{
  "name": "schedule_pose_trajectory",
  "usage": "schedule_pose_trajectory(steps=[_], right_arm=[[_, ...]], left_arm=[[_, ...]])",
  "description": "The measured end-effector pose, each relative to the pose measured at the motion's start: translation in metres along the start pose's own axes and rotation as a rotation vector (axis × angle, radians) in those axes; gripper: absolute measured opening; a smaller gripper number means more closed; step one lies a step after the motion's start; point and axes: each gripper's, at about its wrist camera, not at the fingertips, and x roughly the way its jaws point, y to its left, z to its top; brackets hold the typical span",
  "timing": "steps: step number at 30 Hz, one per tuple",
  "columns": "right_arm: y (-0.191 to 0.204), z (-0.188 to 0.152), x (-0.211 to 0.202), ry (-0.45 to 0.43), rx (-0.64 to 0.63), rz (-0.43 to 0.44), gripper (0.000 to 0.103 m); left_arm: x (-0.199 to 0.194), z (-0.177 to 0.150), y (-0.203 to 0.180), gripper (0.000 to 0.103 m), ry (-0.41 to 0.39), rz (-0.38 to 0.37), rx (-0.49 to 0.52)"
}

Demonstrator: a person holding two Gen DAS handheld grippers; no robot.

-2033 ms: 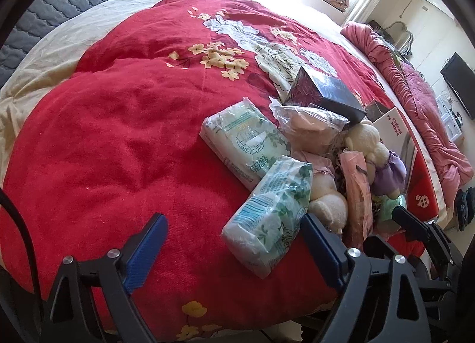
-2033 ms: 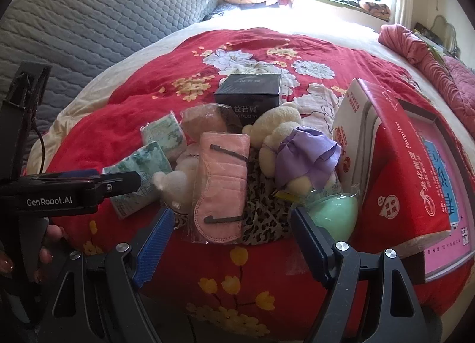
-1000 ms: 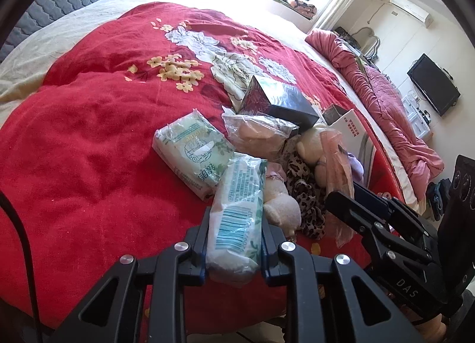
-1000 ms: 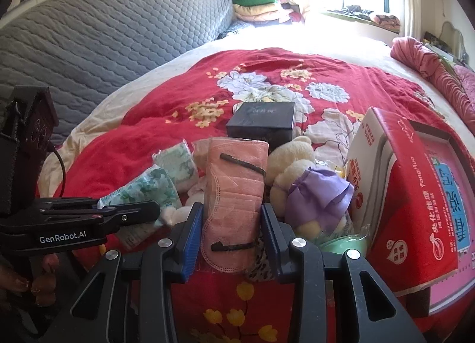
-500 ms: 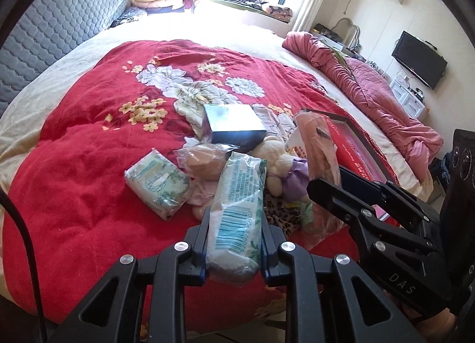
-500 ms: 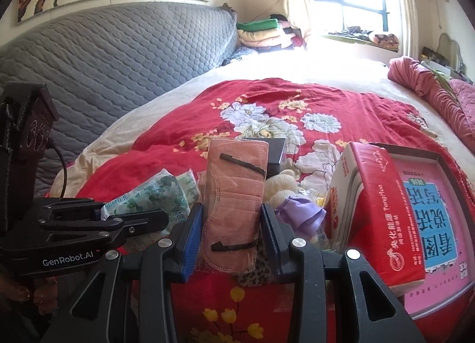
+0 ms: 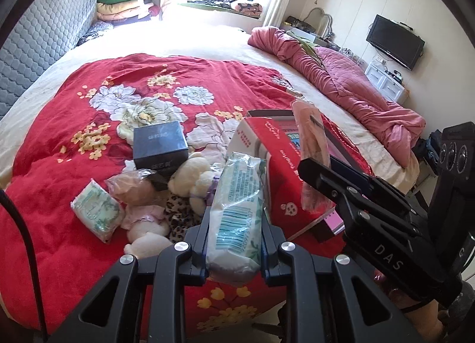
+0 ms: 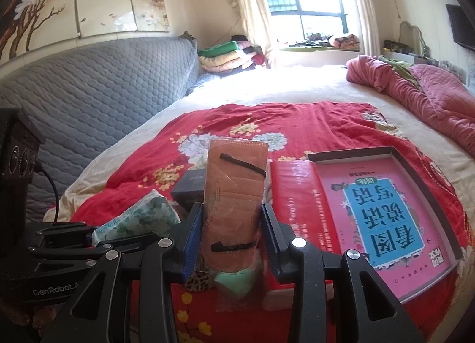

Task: Organize soft objects
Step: 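Carry the wipe pack and pink mask over the pink book tray with both tools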

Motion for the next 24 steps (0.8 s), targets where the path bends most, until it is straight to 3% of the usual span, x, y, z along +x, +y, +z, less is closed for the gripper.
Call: schedule_pose_trajectory(steps=[7,18,24], right_arm=[[-0.047,0.008,-0.020,-0.061,0.100,-0.105,0.040],[-0.116,0.003,-0.035,-0.067,0.228,-0.220,0.040],[-0.143,-0.002,-0.035,-0.052,0.256,-0.283,0.040]], left_arm=[[0.007,0.016,-0.039,0.025,0.003,-0.036,0.057],[0.034,0.032,-0.099,0.025,0.052,-0.071,0.148],[0.055,0.043,-0.128,0.025,0.070,-0.034,0.217]])
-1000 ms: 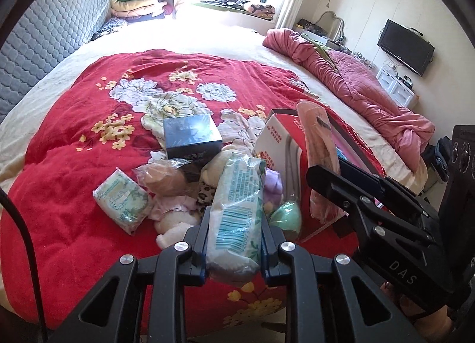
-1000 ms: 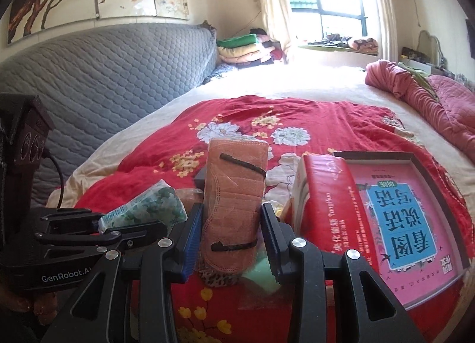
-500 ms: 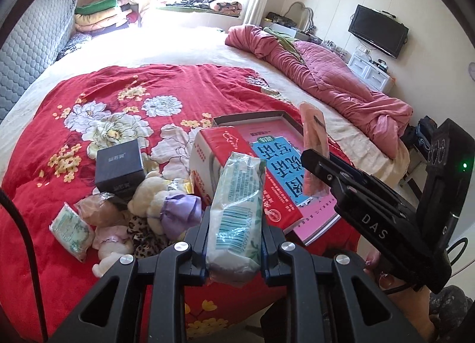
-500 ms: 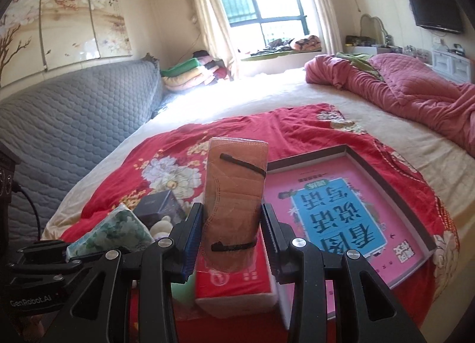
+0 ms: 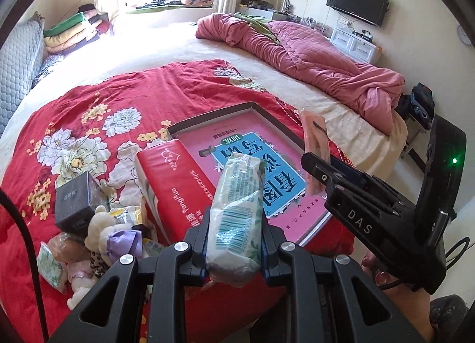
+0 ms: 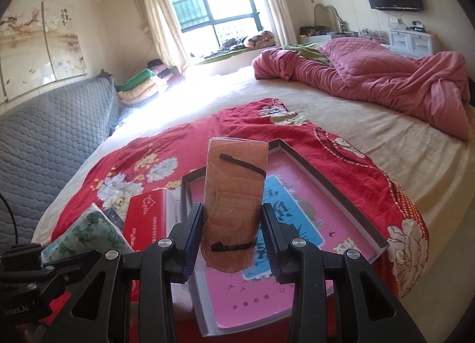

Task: Organize soft objects
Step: 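Carry the wipe pack and pink mask over the pink book tray with both tools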

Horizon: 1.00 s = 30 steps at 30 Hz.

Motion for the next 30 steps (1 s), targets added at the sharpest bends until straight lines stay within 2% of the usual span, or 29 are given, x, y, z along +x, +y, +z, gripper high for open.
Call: schedule_pose_trajectory(steps=[12,23,30], right_arm=[[-0.047,-0.004,0.017,0.047,0.059,-0.097,0.040],[-0.074,-0.012,0.042,0.120,0.085,-0.128,0.040],[-0.084,-0.017,0.052,0.156,0.106,-0.130,0.040]], left_arm=[[0.053,0.026,-0.034,0.025,0.105,-0.035,0.046],[0.095,0.025,-0.061,0.025,0.217,-0.043,0.120],[0.108,0.027,-0.069,0.025,0.249,-0.033,0.147]])
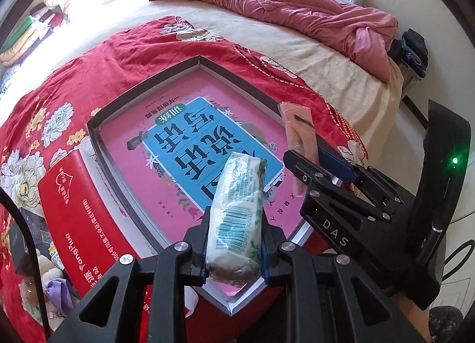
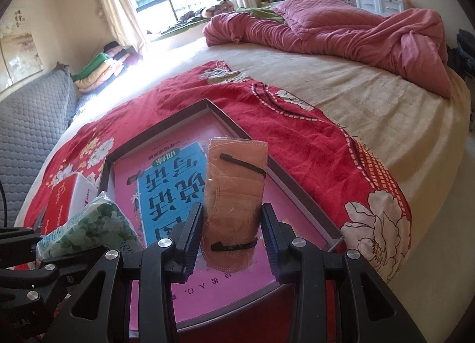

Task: Organize soft objects
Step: 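Carry the wipe pack and pink mask over the pink book tray with both tools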

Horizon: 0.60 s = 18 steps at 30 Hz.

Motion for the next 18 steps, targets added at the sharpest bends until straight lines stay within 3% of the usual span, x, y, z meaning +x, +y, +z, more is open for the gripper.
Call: schedule_pose_trajectory(steps=[18], right_arm=[[-0.011,-0.001,0.017,0.069,0.058,-0.006,0.042]], left_arm=[[0.026,-0.001,-0.014,0.025,0.093,0.011,0.035]])
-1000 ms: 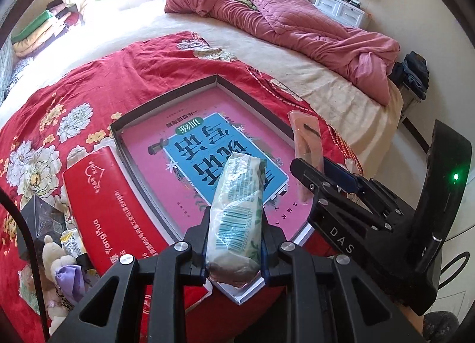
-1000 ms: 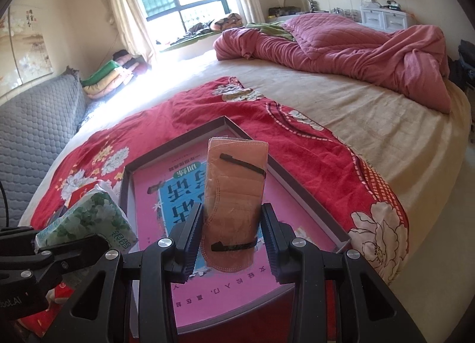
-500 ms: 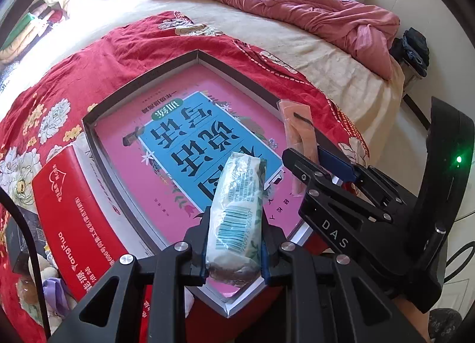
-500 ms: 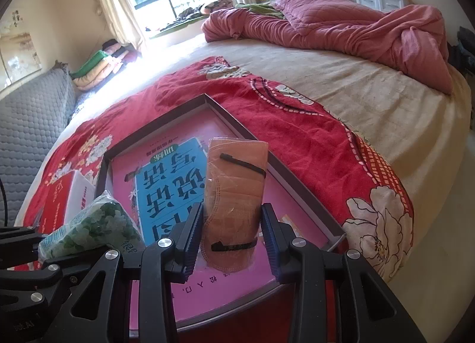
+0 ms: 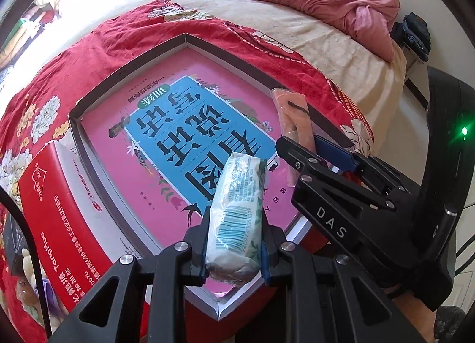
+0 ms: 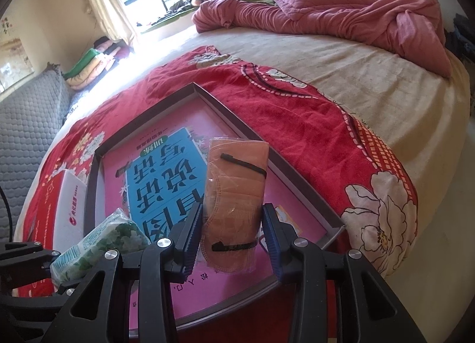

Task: Organize soft objects
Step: 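Carry the wipe pack and pink mask over the pink book tray with both tools, then open both tools to drop the wipe pack and mask into the tray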

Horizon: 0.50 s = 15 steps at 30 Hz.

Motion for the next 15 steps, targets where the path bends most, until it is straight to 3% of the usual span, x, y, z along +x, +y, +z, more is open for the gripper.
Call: schedule_pose_trajectory(steps=[10,15], right_arm=[[-0.006,-0.001,-0.001,-0.003,0.028,0.009,0.043],[-0.006,-0.001,-0.005,-0.015,0.025,0.012,0.050]], left_arm=[[0.010,0.002,-0.004,0.026,0.039,0.000,0.012],[0.013,0.002,-0.003,0.026,0.046,-0.004,0.002]])
